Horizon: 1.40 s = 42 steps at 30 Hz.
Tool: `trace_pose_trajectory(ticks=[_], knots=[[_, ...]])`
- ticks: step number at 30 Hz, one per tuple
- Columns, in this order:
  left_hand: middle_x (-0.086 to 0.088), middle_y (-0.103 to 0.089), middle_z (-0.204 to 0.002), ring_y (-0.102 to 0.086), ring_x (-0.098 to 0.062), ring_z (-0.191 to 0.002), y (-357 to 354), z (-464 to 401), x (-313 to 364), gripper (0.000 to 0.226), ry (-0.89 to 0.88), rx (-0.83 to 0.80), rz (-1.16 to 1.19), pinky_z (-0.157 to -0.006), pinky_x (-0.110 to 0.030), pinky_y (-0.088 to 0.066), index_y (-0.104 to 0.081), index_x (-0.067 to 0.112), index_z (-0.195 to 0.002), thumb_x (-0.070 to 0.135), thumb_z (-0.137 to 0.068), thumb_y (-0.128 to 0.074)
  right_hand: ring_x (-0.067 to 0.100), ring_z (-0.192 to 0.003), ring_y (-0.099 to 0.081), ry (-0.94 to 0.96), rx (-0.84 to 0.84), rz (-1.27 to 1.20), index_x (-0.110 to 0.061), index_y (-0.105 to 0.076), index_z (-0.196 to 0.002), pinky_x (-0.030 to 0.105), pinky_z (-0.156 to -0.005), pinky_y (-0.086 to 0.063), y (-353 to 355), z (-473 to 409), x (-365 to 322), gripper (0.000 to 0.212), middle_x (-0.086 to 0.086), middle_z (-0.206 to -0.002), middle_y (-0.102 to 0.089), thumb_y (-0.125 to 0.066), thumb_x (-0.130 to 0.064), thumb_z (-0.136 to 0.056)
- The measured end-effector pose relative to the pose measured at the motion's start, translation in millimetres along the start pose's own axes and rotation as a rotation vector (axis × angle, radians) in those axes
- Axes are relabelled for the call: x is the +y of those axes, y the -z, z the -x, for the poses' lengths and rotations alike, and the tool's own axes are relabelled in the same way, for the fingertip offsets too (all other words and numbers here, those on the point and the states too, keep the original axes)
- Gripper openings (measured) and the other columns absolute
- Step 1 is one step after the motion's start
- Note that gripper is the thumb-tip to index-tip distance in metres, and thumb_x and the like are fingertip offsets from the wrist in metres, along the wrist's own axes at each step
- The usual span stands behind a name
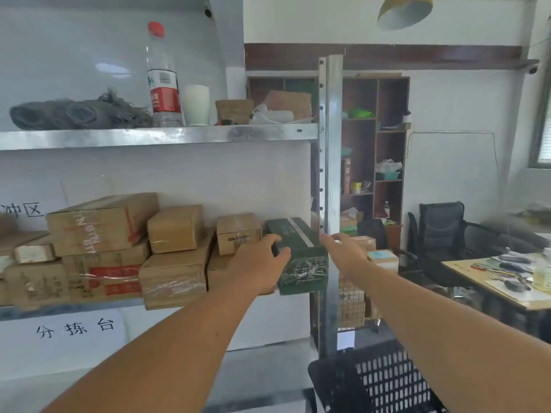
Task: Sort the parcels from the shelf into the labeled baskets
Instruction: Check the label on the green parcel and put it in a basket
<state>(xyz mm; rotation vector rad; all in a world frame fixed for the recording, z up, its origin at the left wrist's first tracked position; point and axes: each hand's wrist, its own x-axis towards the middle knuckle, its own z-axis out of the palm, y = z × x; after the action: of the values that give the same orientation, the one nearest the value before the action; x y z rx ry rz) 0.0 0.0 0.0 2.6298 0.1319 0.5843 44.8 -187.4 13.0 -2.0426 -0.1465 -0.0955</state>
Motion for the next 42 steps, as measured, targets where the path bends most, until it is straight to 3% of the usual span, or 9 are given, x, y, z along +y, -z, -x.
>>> trace_pose_trajectory(ticks=[4,8,13,16,25,29,33,38,42], knots=[[0.006,-0.066,-0.095,-0.061,-0.023,-0.103,-23.8,-27.2,-7.5,0.048,0.029,-0.045,0.009,-0.078,-0.036,-0.054,-0.045,0.046,-0.143,0.067,-0.101,-0.032,0.009,-0.075,-0.042,-0.156,-0.041,-0.059,-0.013,-0.05,-0.128,0.026,-0.059,-0.035,-14.5,-33.3,13.2,0.034,0.001,-0.092,-0.049,-0.039,-0.039,-0.111],[-0.002,-0.067,-0.114,-0.052,-0.023,-0.118,-41.6,-43.3,-12.2,0.044,0.054,0.009,0.015,-0.076,-0.036,-0.047,-0.047,0.048,-0.142,0.062,-0.103,-0.033,0.017,-0.078,-0.06,-0.27,-0.094,-0.215,-0.012,-0.051,-0.128,0.031,-0.054,-0.045,-30.4,-45.2,15.4,0.038,0.008,-0.098,-0.063,-0.041,-0.043,-0.109],[0.004,-0.069,-0.114,-0.047,-0.022,-0.114,-49.7,-49.4,-15.4,0.038,0.099,0.088,0.081,-0.075,-0.035,-0.042,-0.055,0.047,-0.137,0.055,-0.104,-0.037,0.038,-0.107,-0.065,-0.475,-0.21,-0.511,-0.025,-0.051,-0.127,0.071,-0.099,-0.048,-39.7,-51.5,26.5,0.051,0.011,-0.119,-0.067,-0.058,-0.064,-0.095],[0.003,-0.069,-0.114,-0.043,-0.019,-0.107,-44.9,-44.0,-14.5,0.037,0.104,0.114,0.11,-0.075,-0.034,-0.04,-0.056,0.046,-0.136,0.052,-0.104,-0.038,0.034,-0.104,-0.068,-0.454,-0.188,-0.575,-0.023,-0.053,-0.125,0.064,-0.1,-0.052,-41.7,-46.9,28.0,0.047,0.011,-0.116,-0.07,-0.061,-0.058,-0.096],[0.013,-0.067,-0.116,-0.061,-0.003,-0.09,-12.2,-9.5,-6.2,0.037,0.026,0.071,0.281,-0.08,-0.038,-0.062,-0.051,0.043,-0.142,0.051,-0.107,-0.041,0.022,-0.098,-0.064,-0.169,0.062,-0.619,-0.031,-0.05,-0.128,0.043,-0.08,-0.06,-34.8,20.2,19.7,0.033,0.006,-0.107,-0.063,-0.063,-0.043,-0.1],[0.006,-0.053,-0.145,-0.059,-0.018,-0.118,8.3,17.7,11.4,0.055,0.087,-0.023,0.446,-0.093,-0.04,-0.057,-0.035,0.044,-0.154,0.064,-0.103,-0.041,0.017,-0.101,-0.063,0.097,0.156,-0.474,-0.04,-0.051,-0.125,0.021,-0.065,-0.054,-32.7,83.4,22.2,0.036,-0.001,-0.118,-0.057,-0.069,-0.042,-0.095],[0.01,-0.057,-0.144,-0.059,-0.02,-0.126,23.2,51.2,34.2,0.087,0.111,-0.043,0.662,-0.109,-0.052,-0.048,-0.032,0.048,-0.152,0.088,-0.077,-0.052,0.019,-0.122,-0.045,0.403,0.475,0.007,-0.053,-0.055,-0.12,0.043,-0.091,-0.051,-44.8,141.3,33.5,0.052,-0.013,-0.137,-0.045,-0.067,-0.063,-0.071],[0.014,-0.074,-0.121,-0.075,-0.016,-0.106,32.0,81.7,49.1,0.067,0.095,-0.056,1.097,-0.096,-0.049,-0.06,-0.044,0.055,-0.135,0.054,-0.081,-0.083,0.047,-0.124,-0.052,0.61,0.686,0.325,-0.028,-0.075,-0.116,0.061,-0.094,-0.05,-48.1,172.9,37.4,0.064,0.011,-0.144,-0.056,-0.078,-0.06,-0.061],[0.003,-0.076,-0.122,-0.078,-0.027,-0.102,43.9,94.0,36.7,0.077,0.098,-0.138,1.323,-0.089,-0.054,-0.062,-0.043,0.051,-0.145,0.039,-0.081,-0.083,0.022,-0.12,-0.062,0.788,0.597,0.083,-0.035,-0.065,-0.127,0.035,-0.089,-0.056,-19.6,194.9,30.7,0.054,0.0,-0.139,-0.062,-0.064,-0.058,-0.078]])
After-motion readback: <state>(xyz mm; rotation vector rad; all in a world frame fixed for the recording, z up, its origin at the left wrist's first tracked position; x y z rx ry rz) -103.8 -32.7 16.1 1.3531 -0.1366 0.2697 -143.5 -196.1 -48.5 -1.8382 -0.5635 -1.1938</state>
